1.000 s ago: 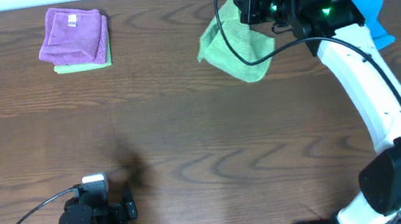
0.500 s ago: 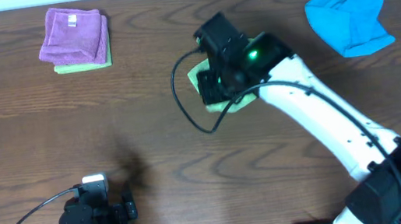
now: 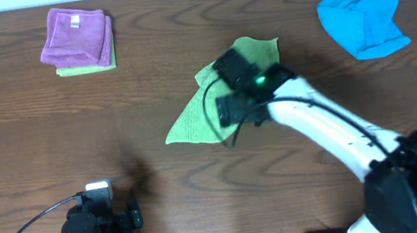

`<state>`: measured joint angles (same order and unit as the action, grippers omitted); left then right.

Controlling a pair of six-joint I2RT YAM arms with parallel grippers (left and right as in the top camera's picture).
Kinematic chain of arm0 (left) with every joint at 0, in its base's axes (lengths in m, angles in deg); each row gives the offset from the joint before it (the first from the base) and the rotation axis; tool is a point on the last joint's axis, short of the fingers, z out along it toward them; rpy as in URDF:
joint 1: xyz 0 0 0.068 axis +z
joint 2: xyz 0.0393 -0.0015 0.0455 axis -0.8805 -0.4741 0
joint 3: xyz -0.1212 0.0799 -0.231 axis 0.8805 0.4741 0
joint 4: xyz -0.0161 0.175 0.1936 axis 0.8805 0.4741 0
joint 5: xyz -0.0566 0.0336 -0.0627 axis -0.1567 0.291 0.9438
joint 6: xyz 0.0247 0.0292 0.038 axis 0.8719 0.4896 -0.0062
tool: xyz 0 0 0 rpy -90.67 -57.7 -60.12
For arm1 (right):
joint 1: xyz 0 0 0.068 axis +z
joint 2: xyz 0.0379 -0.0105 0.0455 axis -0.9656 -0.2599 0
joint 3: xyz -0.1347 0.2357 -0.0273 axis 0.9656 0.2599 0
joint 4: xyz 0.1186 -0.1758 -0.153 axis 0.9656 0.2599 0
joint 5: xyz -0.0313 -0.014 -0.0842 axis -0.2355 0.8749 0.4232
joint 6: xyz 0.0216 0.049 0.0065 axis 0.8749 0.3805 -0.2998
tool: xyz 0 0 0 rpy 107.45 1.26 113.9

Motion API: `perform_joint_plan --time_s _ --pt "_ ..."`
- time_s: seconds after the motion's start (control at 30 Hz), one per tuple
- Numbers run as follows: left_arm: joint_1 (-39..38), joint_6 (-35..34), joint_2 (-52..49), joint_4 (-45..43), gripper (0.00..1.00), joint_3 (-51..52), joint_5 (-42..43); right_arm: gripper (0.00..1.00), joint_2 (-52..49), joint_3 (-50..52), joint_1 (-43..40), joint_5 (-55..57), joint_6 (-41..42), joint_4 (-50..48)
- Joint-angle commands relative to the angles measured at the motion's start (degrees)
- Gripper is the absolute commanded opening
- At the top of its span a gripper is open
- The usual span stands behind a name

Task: Fold the cloth
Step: 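Lift the green cloth with the right gripper and drag it toward table center, then lower the green cloth onto the table center and release the right gripper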

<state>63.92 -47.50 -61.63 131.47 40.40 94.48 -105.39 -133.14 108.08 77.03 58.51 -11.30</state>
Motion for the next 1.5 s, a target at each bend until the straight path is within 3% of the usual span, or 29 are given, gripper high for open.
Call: perform_joint_plan --time_s 0.0,0.17,0.43,0.63,0.93,1.23,1.37,1.47 --pt "0.3 0.0 0.4 3.1 0.95 0.8 -0.2 0.99 3.3 -0.4 -6.9 0.2 -11.7 -3.9" --pt "0.3 0.0 0.4 3.1 0.95 0.8 -0.2 0.99 0.2 -0.4 -16.6 -13.5 -27.5 -10.3" --pt "0.3 0.0 0.4 3.1 0.95 0.8 -0.2 0.96 -4.5 -0.4 -25.2 -21.4 -39.6 -12.8" --pt "0.3 0.0 0.4 3.1 0.95 0.8 -0.2 0.91 -11.6 -2.6 -28.7 -25.9 -40.4 -15.9" --pt "0.3 0.0 0.4 3.1 0.95 0.8 -0.2 0.85 -23.1 -18.3 -32.8 -30.3 -39.7 -13.9" --pt "0.3 0.0 0.4 3.1 0.95 0.8 -0.2 0.82 -29.9 -24.1 -33.7 -35.5 -35.6 -16.1" --pt "0.3 0.0 0.4 3.1 0.95 0.8 -0.2 0.78 -32.4 -25.2 -33.7 -35.6 -33.8 -16.3" --pt "0.3 0.0 0.4 3.1 0.95 0.8 -0.2 0.69 -33.0 -25.2 -33.7 -35.4 -33.4 -16.9"
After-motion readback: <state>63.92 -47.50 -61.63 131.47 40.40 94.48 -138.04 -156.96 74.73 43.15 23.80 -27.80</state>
